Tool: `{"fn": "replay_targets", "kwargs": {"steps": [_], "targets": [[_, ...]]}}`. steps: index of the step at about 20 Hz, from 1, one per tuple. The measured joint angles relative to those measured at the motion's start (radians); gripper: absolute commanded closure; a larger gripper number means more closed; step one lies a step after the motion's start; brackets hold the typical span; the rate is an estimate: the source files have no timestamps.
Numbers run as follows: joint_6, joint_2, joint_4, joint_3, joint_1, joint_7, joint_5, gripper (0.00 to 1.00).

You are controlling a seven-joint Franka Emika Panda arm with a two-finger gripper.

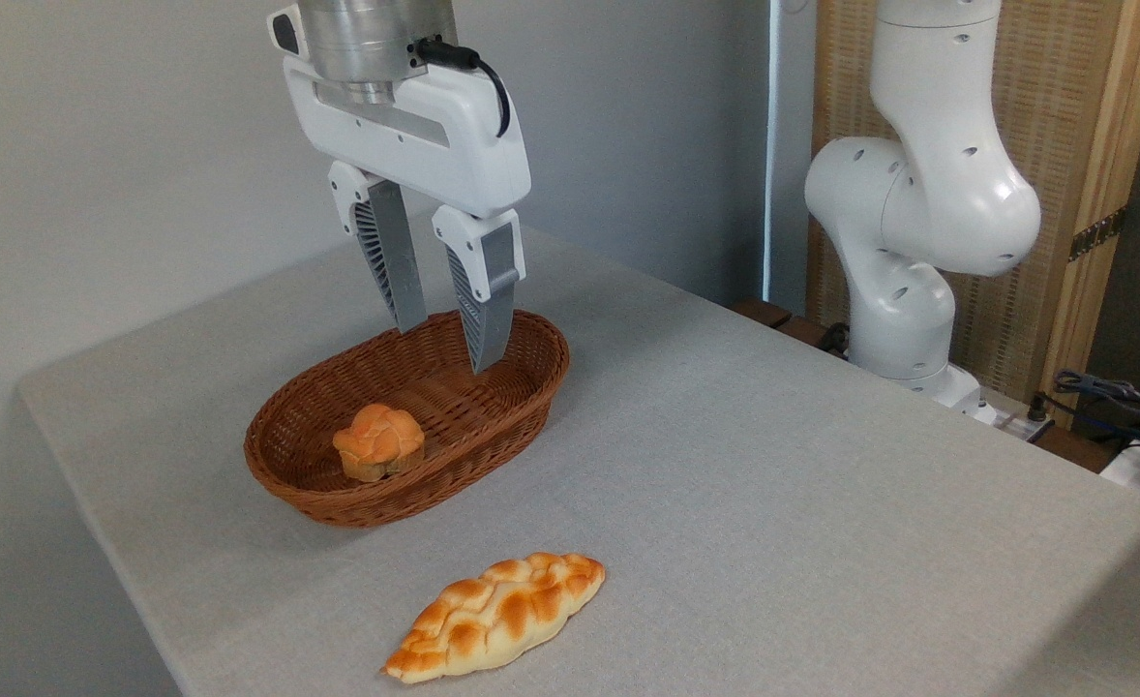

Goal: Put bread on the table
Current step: 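Lower the open gripper into the wicker basket toward the round bun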

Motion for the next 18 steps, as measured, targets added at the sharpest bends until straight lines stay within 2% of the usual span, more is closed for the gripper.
{"fn": "replay_targets", "kwargs": {"steps": [15, 18], "targets": [[0.000, 0.005, 0.001, -0.002, -0.007, 0.000, 0.000, 0.00], [0.044, 0.008, -0.001, -0.014, -0.013, 0.000, -0.001, 0.00]]}}
